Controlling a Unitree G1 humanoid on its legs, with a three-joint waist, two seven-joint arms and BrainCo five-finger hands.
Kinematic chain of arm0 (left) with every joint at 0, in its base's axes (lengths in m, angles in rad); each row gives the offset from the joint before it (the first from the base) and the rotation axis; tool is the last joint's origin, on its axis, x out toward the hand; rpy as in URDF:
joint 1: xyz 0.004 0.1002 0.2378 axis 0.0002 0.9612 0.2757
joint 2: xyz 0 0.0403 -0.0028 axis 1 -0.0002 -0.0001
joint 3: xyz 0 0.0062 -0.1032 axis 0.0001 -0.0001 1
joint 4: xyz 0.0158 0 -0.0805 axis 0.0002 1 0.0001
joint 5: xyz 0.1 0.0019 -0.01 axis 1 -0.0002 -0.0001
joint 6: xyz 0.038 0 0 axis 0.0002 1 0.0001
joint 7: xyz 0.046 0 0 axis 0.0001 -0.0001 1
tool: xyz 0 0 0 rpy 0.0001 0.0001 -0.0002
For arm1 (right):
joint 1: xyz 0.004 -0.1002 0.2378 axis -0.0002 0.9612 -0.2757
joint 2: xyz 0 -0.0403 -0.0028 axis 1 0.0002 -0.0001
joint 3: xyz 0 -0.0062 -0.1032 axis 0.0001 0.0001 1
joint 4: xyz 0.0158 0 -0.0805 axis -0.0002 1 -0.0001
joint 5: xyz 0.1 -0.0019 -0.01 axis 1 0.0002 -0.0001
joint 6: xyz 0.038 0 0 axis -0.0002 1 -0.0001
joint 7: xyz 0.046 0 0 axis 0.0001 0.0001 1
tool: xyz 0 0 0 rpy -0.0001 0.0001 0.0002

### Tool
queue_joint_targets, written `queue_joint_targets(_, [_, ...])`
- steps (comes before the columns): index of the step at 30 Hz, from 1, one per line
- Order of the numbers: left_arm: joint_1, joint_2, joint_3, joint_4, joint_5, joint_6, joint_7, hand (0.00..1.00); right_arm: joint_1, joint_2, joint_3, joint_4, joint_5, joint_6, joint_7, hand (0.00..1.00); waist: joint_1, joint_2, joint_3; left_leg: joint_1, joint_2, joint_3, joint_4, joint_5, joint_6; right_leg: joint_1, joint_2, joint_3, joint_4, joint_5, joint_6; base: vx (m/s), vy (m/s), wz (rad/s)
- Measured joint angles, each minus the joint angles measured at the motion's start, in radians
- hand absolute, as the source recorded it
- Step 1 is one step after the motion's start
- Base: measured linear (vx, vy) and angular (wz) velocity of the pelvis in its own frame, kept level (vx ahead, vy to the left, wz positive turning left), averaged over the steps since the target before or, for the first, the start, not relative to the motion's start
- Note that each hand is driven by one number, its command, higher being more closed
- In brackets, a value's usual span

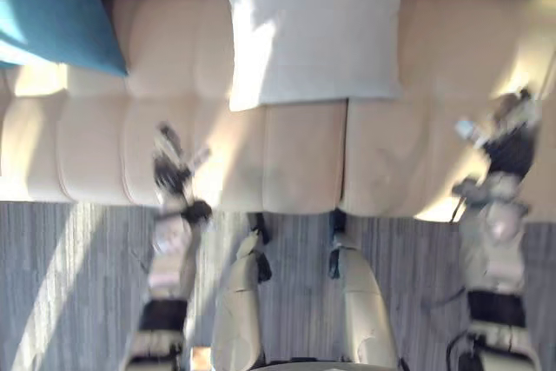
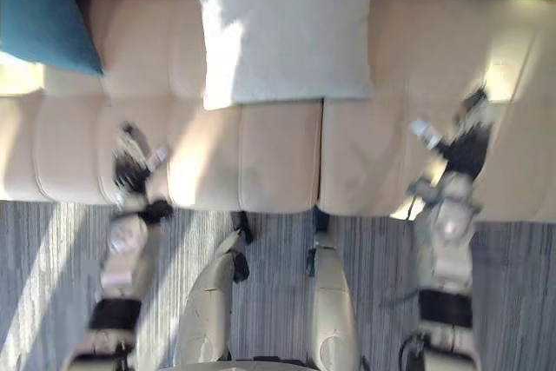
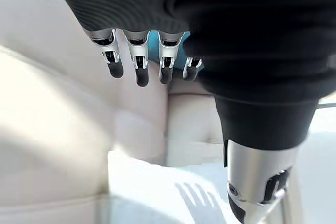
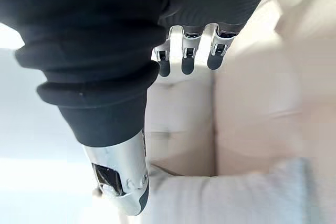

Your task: Pick up cushions and gather them together orderly.

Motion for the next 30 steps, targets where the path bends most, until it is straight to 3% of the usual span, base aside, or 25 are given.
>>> queue_joint_targets(3, [0.122,-0.008,0.006,0.073,0.040,0.020,-0.050,0.00,0.142,0.067,0.003,0.078,-0.082,0.022,0.040,0.00,0.020,-0.001,-0.050,0.081,0.000,0.006,0.026,-0.045,-0.004,0.080,-0.003,0.000,0.018,-0.039,0.006,0.09,-0.034,-0.03])
queue_joint_targets(4, [0.159,-0.008,0.019,0.141,0.059,0.024,-0.067,0.00,0.187,0.086,0.002,0.160,-0.099,0.031,0.059,0.00,0.022,-0.002,-0.094,0.114,-0.003,0.005,0.027,-0.057,-0.005,0.117,-0.002,-0.003,0.010,-0.047,0.006,0.11,-0.017,0.01])
queue_joint_targets(7, [0.172,-0.009,0.069,0.346,0.086,0.050,-0.099,0.00,0.226,0.103,-0.003,0.341,-0.135,0.055,0.083,0.00,0.016,-0.007,-0.147,0.189,-0.007,-0.004,0.014,-0.070,-0.010,0.208,-0.011,-0.020,-0.026,-0.064,0.009,0.08,0.004,0.08])
queue_joint_targets(12, [0.184,0.012,0.102,0.494,0.108,0.085,-0.121,0.00,0.246,0.104,-0.039,0.485,-0.179,0.076,0.104,0.00,0.018,-0.023,-0.171,0.266,-0.008,-0.009,0.029,-0.085,-0.014,0.307,-0.012,-0.026,-0.056,-0.060,0.018,0.03,0.018,0.03])
queue_joint_targets(15, [0.182,0.029,0.101,0.494,0.118,0.088,-0.120,0.00,0.241,0.104,-0.048,0.504,-0.205,0.078,0.105,0.00,0.020,-0.030,-0.170,0.261,-0.001,0.000,0.082,-0.112,-0.010,0.310,-0.010,-0.011,-0.052,-0.049,0.028,-0.04,0.047,-0.17])
queue_joint_targets(18, [0.165,0.032,0.102,0.490,0.118,0.087,-0.117,0.00,0.235,0.107,-0.046,0.506,-0.211,0.085,0.103,0.00,0.023,-0.032,-0.171,0.205,0.037,0.014,0.173,-0.151,0.013,0.267,-0.001,0.008,-0.014,-0.017,0.041,-0.10,0.047,-0.32])
queue_joint_targets(20, [0.158,0.031,0.099,0.485,0.118,0.085,-0.115,0.00,0.226,0.125,-0.037,0.508,-0.211,0.098,0.104,0.00,0.021,-0.045,-0.167,0.200,0.048,0.033,0.183,-0.151,0.022,0.202,-0.024,-0.013,0.242,-0.106,0.005,-0.17,0.009,-0.19])
queue_joint_targets(22, [0.167,0.030,0.089,0.457,0.118,0.087,-0.116,0.00,0.258,0.139,-0.003,0.509,-0.211,0.098,0.104,0.00,0.025,-0.068,-0.176,0.207,0.047,0.022,0.208,-0.153,0.030,0.223,-0.063,-0.004,0.613,-0.176,0.033,-0.15,-0.105,0.06])
queue_joint_targets(24, [0.184,0.029,0.087,0.432,0.119,0.085,-0.117,0.00,0.256,0.144,0.028,0.524,-0.211,0.097,0.104,0.00,0.025,-0.091,-0.186,0.194,0.038,0.006,0.213,-0.128,0.022,0.299,-0.070,0.034,0.658,-0.160,0.051,-0.13,-0.186,0.22])
queue_joint_targets(25, [0.181,0.024,0.090,0.434,0.127,0.088,-0.118,0.00,0.240,0.140,0.033,0.554,-0.213,0.097,0.104,0.00,0.028,-0.110,-0.197,0.161,0.034,-0.008,0.226,-0.098,-0.001,0.349,-0.052,0.049,0.576,-0.224,0.118,-0.17,-0.236,0.22])
queue_joint_targets(26, [0.181,0.012,0.087,0.433,0.130,0.089,-0.117,0.00,0.228,0.134,0.030,0.566,-0.215,0.098,0.103,0.00,0.031,-0.102,-0.195,0.153,0.038,-0.019,0.223,-0.083,-0.007,0.353,-0.041,0.046,0.551,-0.249,0.117,-0.24,-0.255,0.03])
queue_joint_targets(27, [0.181,-0.018,0.072,0.432,0.140,0.089,-0.118,0.00,0.209,0.125,0.031,0.578,-0.219,0.101,0.097,0.00,0.047,-0.083,-0.193,0.142,0.052,-0.020,0.179,-0.033,-0.001,0.382,-0.013,0.029,0.455,-0.318,0.091,-0.23,-0.205,-0.16])
queue_joint_targets(29, [0.180,-0.030,0.031,0.432,0.144,0.089,-0.118,0.00,0.185,0.106,0.041,0.579,-0.221,0.099,0.099,0.00,0.053,-0.065,-0.194,0.090,0.070,-0.023,0.137,0.038,-0.008,0.373,0.007,0.003,0.352,-0.394,0.057,-0.30,-0.254,-0.13])
queue_joint_targets(30, [0.171,-0.032,0.009,0.432,0.147,0.089,-0.119,0.00,0.147,0.095,0.044,0.599,-0.221,0.099,0.099,0.00,0.050,-0.040,-0.179,0.080,0.085,-0.038,0.058,0.119,-0.022,0.362,0.043,-0.004,0.307,-0.405,0.039,-0.38,-0.264,0.19])
